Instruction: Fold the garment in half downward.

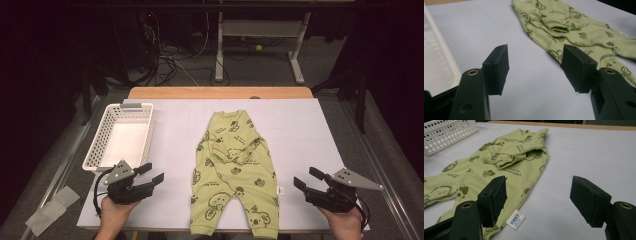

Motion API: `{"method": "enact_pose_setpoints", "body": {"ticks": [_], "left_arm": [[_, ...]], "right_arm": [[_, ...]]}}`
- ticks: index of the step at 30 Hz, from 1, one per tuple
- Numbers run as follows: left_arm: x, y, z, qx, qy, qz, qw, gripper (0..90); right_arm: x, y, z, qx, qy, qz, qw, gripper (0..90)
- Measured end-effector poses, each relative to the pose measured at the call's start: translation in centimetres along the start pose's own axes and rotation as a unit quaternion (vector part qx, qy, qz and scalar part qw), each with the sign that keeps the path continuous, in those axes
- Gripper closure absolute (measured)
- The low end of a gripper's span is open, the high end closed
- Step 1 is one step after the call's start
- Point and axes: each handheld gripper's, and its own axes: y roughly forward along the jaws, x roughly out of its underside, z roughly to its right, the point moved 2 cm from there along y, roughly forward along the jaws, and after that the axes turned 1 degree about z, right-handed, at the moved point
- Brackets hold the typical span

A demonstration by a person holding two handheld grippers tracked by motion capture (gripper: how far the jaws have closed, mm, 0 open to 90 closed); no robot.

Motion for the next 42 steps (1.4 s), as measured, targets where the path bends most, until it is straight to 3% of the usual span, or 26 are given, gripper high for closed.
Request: {"method": "enact_pose_setpoints", "body": {"ticks": [4,7,13,22,30,42], "left_arm": [[-1.6,1.6,0.3,0.017,-0.003,-0.010,0.9998,37.8],[-2.6,2.7,0.5,0.014,0.009,-0.009,0.9998,37.8],[-4.0,4.5,0.6,0.019,0.008,-0.011,0.9997,37.8],[-5.5,6.8,0.7,0.029,0.004,-0.023,0.9993,39.4],[-6.7,9.0,0.4,0.030,-0.007,-0.031,0.9990,39.4],[-7.7,10.9,1.0,0.029,0.003,-0.048,0.9984,39.3]], "right_arm": [[-1.0,0.8,-0.5,-0.012,-0.008,0.010,0.9998,29.8],[-1.2,1.8,-0.9,-0.028,-0.011,0.005,0.9995,30.0],[-1.7,3.3,-1.3,-0.045,-0.010,0.005,0.9989,31.2],[-3.0,4.6,-1.4,-0.045,-0.010,0.016,0.9988,32.7],[-3.7,5.8,-1.3,-0.044,-0.013,0.007,0.9989,35.5],[-4.9,7.0,-1.6,-0.036,-0.003,0.001,0.9993,36.8]]}}
